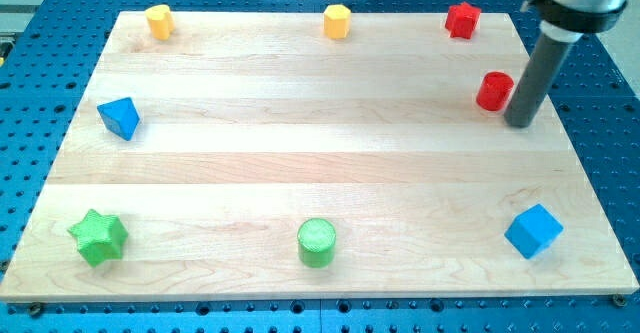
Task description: Move the red circle to the right of the hexagon
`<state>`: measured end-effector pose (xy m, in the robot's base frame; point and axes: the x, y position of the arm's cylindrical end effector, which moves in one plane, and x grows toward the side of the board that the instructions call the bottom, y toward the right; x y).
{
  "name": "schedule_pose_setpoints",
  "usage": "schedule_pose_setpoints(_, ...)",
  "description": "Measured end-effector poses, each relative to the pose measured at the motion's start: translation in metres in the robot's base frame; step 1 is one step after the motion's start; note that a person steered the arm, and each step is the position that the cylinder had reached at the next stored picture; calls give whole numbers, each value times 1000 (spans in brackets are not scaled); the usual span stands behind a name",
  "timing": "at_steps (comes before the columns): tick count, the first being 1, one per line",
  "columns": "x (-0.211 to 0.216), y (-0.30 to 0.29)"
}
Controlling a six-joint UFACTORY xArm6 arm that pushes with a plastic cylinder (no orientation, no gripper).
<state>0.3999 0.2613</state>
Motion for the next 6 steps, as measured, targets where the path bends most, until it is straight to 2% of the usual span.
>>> schedule_pose_setpoints(1,-30,-8)
schedule_pose_setpoints(2,-47,-72)
schedule_pose_setpoints(3,-6,-71)
schedule_pose_setpoints(4,-26,-114)
schedule_pose_setpoints(5,-79,-112)
schedule_pose_setpoints(6,-72,-90)
